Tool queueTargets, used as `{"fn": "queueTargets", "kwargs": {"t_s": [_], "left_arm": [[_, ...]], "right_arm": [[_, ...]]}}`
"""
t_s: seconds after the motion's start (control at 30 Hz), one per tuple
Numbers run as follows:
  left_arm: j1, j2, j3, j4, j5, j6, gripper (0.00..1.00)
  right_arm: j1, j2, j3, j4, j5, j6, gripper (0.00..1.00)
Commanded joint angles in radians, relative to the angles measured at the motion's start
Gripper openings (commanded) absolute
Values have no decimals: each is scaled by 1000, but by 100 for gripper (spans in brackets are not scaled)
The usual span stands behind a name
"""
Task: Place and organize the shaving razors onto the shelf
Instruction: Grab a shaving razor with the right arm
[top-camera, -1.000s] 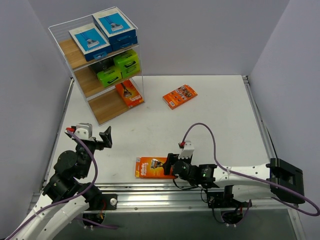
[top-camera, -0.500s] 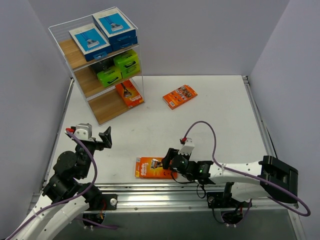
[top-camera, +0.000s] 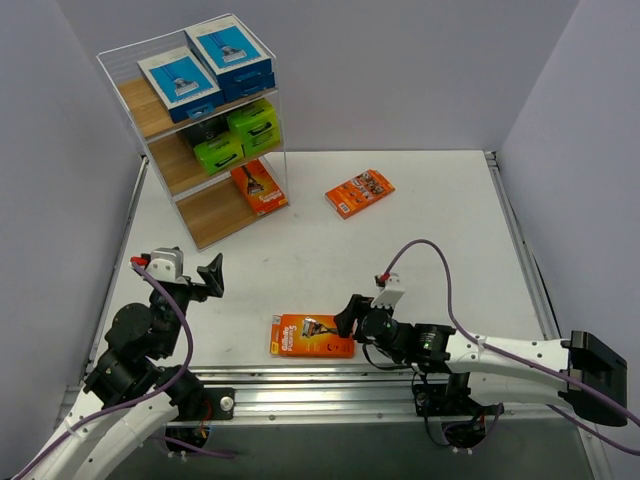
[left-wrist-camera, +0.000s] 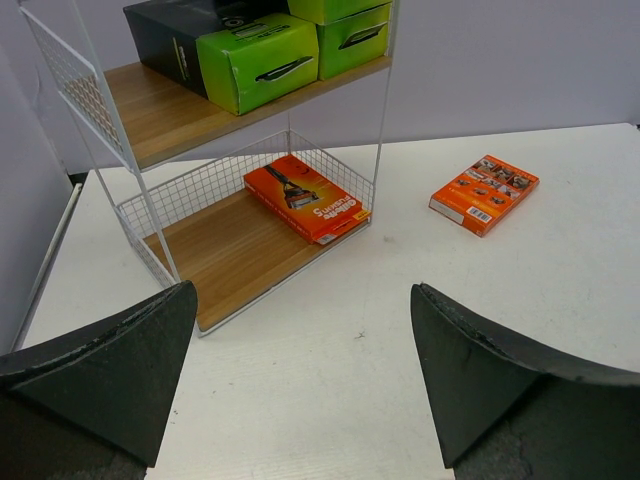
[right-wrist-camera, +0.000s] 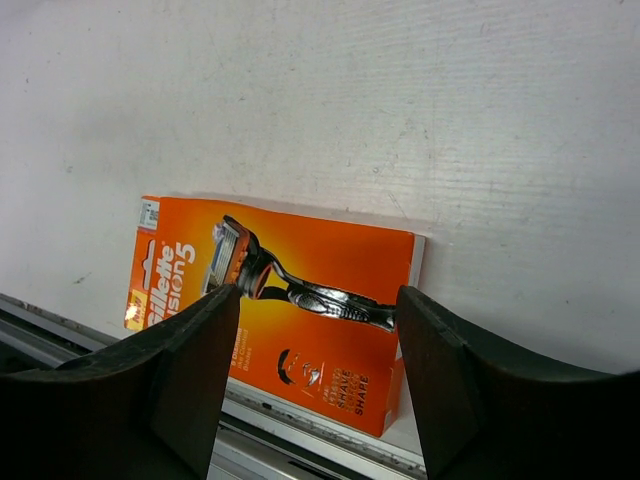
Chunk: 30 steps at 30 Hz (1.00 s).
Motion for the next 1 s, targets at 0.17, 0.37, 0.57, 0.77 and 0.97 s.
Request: {"fn": "queueTargets", "kwargs": {"t_s": [0.17,0.37,0.57,0.77,0.97], "left_arm": [[6,-5,19,22,9,-1,97],[6,1,20,21,23,0,97],[4,2,23,14,24,0,97],[4,4,23,16,26,0,97],[3,2,25,13,30,-29,97]], "right_arm": [[5,25,-61,-20,-32,36,56],[11,85,-90,64,-72,45,48],[8,143,-96,140,-88,33,29],[-27,194,-65,181,-84,-16,14],[-117,339,7,277,-195,-131,13]]}}
